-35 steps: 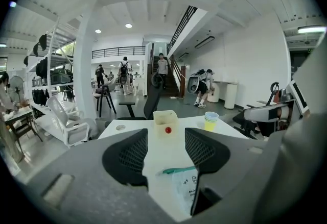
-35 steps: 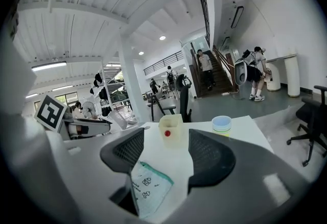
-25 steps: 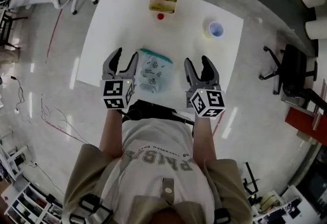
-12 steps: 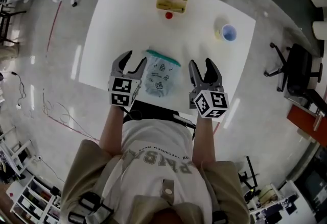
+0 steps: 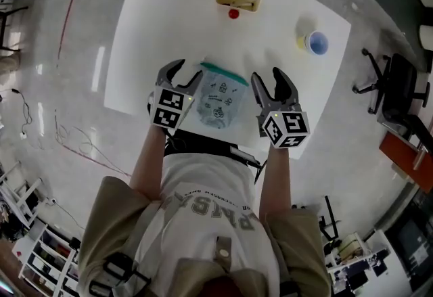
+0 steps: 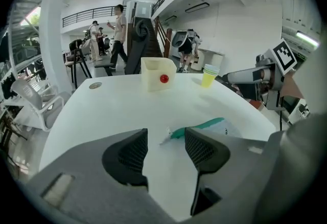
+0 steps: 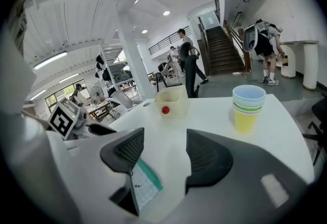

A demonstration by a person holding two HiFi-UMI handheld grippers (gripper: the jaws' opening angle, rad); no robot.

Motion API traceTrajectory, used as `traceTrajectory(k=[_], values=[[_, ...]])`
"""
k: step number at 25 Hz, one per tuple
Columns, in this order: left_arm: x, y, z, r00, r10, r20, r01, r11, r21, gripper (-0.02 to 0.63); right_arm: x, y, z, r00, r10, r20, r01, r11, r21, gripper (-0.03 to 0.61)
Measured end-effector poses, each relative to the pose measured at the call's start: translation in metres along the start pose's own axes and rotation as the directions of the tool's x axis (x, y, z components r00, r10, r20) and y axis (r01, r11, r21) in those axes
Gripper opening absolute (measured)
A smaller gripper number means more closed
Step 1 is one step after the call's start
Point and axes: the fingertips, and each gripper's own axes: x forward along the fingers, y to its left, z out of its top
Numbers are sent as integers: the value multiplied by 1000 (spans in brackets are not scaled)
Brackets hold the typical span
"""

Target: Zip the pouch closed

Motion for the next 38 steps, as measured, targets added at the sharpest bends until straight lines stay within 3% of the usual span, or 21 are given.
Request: traceTrajectory(k=[11,13,21,30,38], values=[[27,3,-18,992,-72,-101,83,991,107,238,36,9,-9,984,110,-140,-130,981,-144,249],[30,3,-17,990,-77,-119,94,985,142,204,39,8,-13,981,114,-156,-137,980,-144,249],[40,-4,-23,963,-122,-240,191,938,289,189,51,21,-24,957,156,-243,-211,953,-217,249],[44,-4,-26,956,-127,-263,215,916,339,86,69,40,-26,905,198,-376,-352,845,-403,249],[42,-5,-25,956,-148,-252,229,917,327,34,90,53,-26,859,228,-458,-459,740,-492,247]])
